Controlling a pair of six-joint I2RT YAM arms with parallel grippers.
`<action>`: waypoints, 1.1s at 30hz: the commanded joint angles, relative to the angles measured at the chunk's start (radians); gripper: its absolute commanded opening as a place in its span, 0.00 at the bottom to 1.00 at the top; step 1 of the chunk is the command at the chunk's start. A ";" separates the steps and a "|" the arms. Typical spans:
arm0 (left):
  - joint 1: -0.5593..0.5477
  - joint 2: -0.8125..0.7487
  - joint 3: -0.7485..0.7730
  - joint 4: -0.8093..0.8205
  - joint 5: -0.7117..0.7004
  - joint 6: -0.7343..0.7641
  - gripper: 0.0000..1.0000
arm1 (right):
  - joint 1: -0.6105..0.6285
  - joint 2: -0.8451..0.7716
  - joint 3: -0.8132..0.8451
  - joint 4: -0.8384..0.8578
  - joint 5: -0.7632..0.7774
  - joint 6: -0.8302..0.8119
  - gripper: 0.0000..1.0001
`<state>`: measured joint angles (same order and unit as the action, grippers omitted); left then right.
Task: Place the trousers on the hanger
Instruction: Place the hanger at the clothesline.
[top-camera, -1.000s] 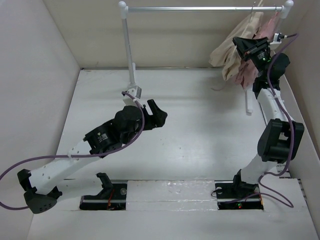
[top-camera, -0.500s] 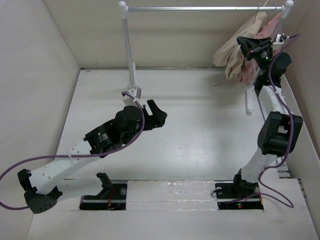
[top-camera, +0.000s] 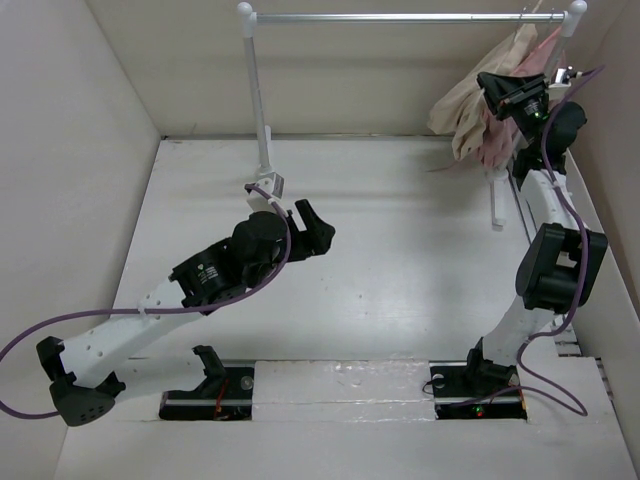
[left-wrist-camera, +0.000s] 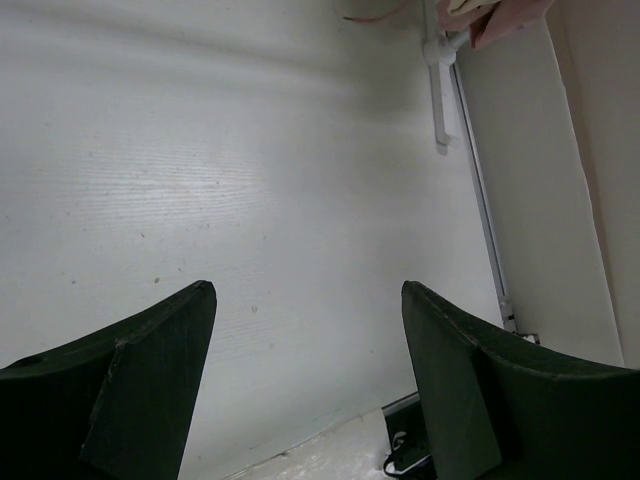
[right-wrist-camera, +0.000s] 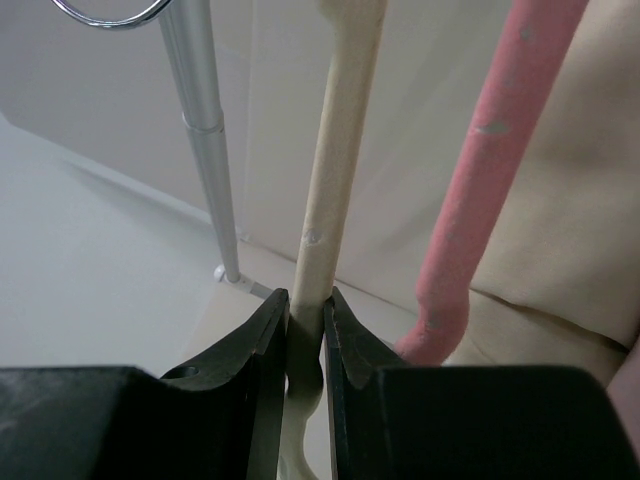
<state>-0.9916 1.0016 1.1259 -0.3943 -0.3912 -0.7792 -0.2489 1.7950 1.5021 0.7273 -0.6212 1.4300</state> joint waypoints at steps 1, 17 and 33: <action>0.005 -0.023 0.014 0.009 0.008 -0.028 0.70 | 0.000 -0.011 0.104 0.051 0.060 -0.025 0.02; 0.005 -0.104 -0.041 0.003 0.012 -0.112 0.70 | 0.036 -0.043 0.075 -0.077 0.117 -0.060 0.36; 0.005 -0.080 -0.026 0.028 0.026 -0.088 0.70 | -0.016 -0.310 -0.005 -0.325 0.147 -0.411 0.81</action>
<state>-0.9916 0.9192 1.0924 -0.4000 -0.3653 -0.8772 -0.2436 1.5993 1.5024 0.4393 -0.5167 1.1950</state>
